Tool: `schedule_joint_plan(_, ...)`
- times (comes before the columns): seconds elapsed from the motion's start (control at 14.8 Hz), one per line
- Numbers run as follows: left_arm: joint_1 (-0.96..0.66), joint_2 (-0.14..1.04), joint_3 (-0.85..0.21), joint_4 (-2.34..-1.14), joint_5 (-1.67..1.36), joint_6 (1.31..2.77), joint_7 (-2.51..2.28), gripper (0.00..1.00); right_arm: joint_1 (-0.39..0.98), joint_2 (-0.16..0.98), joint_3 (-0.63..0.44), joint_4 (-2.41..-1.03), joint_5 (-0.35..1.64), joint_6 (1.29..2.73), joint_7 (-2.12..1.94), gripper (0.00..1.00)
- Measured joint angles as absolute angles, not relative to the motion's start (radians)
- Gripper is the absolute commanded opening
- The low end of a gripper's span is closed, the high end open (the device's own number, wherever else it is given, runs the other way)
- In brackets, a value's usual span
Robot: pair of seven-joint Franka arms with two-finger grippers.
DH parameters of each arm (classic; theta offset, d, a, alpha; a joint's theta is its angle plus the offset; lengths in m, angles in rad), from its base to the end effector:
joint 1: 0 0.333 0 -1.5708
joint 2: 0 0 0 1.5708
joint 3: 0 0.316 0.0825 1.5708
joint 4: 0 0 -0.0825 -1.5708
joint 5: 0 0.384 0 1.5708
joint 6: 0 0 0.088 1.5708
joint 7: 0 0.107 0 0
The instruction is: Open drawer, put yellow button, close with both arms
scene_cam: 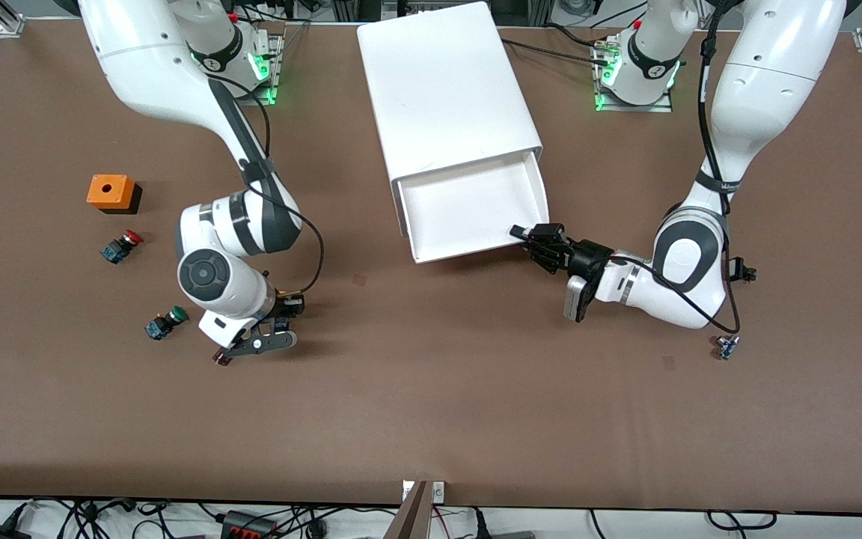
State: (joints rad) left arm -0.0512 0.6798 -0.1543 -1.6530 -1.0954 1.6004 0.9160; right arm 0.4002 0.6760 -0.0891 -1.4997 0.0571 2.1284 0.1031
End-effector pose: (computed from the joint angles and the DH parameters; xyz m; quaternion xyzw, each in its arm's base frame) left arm 0.6044 -0.2088 0.2371 0.7576 -0.2425 -0.1025 0.5972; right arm 0.6699 0.2287 0.2677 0.9950 0.0973 -0.0209 0.0087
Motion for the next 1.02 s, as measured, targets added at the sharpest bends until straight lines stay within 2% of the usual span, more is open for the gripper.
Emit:
schedule_joint_plan(0.2, -0.049, 0.679, -0.144, -1.618, -1.057, 1.609, 0.854, 1.0, 0.413, 0.634, -0.085, -1.355, 0.057, 1.96, 0.102, 0.0)
schedule_joint_plan(0.41, -0.046, 0.654, -0.144, -1.529, -0.93, 1.557, 0.603, 1.0, 0.47, 0.614, -0.078, -1.228, 0.059, 1.85, 0.104, 0.0)
schedule_joint_plan(0.68, -0.046, 0.566, -0.144, -1.446, -0.656, 1.483, 0.341, 1.0, 0.594, 0.582, -0.077, -1.154, 0.06, 1.801, 0.176, 0.0)
schedule_joint_plan(1.02, -0.048, 0.486, -0.147, -1.43, -0.315, 1.451, 0.086, 1.0, 0.739, 0.582, -0.076, -1.076, 0.06, 1.804, 0.319, 0.0)
